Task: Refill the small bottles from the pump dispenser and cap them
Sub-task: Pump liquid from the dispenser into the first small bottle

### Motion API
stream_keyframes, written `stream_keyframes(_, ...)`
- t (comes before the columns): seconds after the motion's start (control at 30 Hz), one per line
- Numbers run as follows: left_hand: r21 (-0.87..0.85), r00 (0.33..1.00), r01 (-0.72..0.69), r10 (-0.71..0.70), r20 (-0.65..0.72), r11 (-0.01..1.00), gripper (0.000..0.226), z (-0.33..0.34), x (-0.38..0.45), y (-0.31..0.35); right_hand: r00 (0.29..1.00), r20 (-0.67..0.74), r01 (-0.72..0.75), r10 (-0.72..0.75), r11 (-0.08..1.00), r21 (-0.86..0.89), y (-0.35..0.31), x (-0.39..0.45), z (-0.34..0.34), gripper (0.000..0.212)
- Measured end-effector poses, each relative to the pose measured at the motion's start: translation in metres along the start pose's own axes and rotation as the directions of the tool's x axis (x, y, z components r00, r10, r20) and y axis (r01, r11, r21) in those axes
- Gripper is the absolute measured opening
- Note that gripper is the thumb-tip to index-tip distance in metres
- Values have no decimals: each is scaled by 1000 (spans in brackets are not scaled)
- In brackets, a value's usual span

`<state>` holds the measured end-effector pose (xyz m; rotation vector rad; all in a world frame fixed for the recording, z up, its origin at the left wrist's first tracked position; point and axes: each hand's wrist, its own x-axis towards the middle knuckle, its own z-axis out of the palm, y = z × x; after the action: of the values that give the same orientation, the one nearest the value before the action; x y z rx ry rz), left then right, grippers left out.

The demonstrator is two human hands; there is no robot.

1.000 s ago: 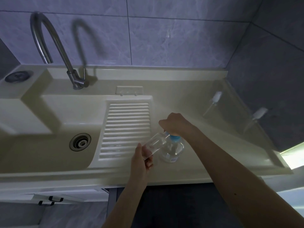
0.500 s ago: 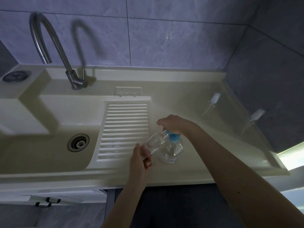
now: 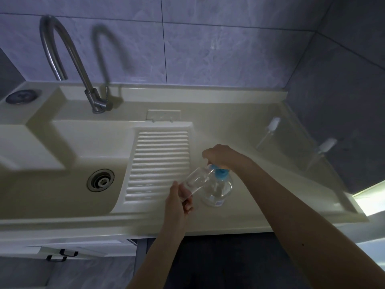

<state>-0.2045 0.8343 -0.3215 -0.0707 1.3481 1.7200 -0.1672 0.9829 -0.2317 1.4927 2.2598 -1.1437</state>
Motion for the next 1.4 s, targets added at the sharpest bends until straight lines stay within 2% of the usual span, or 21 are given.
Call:
stream_keyframes(0.1,-4,1000,-22,22,15,1000,44,1,-1,2,991,135,-31,24,998,57,-1,-4,-8,42)
stream_keyframes(0.17,-1,999,-31,31,21,1000,43,1,-2,3,986,163,-47,37,997,62,1,-4,-10,46)
stream_keyframes(0.23,1,999,-31,31,24,1000,43,1,-3,4,992,127,-25,12,994,102,3,-1,-7,41)
stream_keyframes(0.33,0,999,-26,26,22,1000,43,2,-1,4,999,9,42,-42,998,-45,4,1,-3,13)
stream_keyframes(0.37,-2,1000,-23,23,18,1000,43,2,-1,3,997,-10,72,-74,990,-125,5,0,-2,13)
stream_keyframes(0.43,-6,1000,-14,14,3,1000,44,1,0,1,993,-31,100,-110,969,-227,8,3,2,20)
stream_keyframes(0.5,-12,1000,-6,6,-2,1000,44,-1,2,-1,992,-41,109,-122,964,-241,10,5,4,24)
stream_keyframes(0.63,-18,1000,1,-1,2,1000,44,-1,3,-2,992,-94,72,-84,990,-123,9,5,6,22)
stream_keyframes(0.7,-13,1000,-2,2,5,1000,45,0,3,-1,994,-66,80,-90,987,-137,8,-1,4,29)
stream_keyframes(0.8,-10,1000,-7,8,13,1000,46,2,3,1,993,-26,105,-111,978,-178,3,-3,-2,28)
stream_keyframes(0.87,-3,1000,-16,16,17,1000,46,2,3,2,995,39,91,-86,984,-153,0,-3,-6,25)
stream_keyframes(0.93,4,1000,-16,16,18,1000,47,2,3,3,996,64,63,-56,993,-105,0,-1,-4,33)
stream_keyframes(1.03,27,1000,-19,19,13,999,49,2,4,6,997,62,55,-52,997,-52,3,4,-2,23)
stream_keyframes(1.17,90,1000,-15,13,25,996,51,1,4,8,996,14,92,-91,991,-100,6,-2,-2,12)
stream_keyframes(1.3,140,999,0,-5,33,990,51,-3,4,13,991,-39,116,-127,970,-214,10,5,4,22)
stream_keyframes(1.33,147,999,1,-7,39,989,51,-3,4,15,992,-57,102,-115,976,-194,9,4,4,24)
stream_keyframes(1.4,165,999,5,-11,36,986,52,-2,3,18,993,-35,103,-114,968,-229,8,3,3,19)
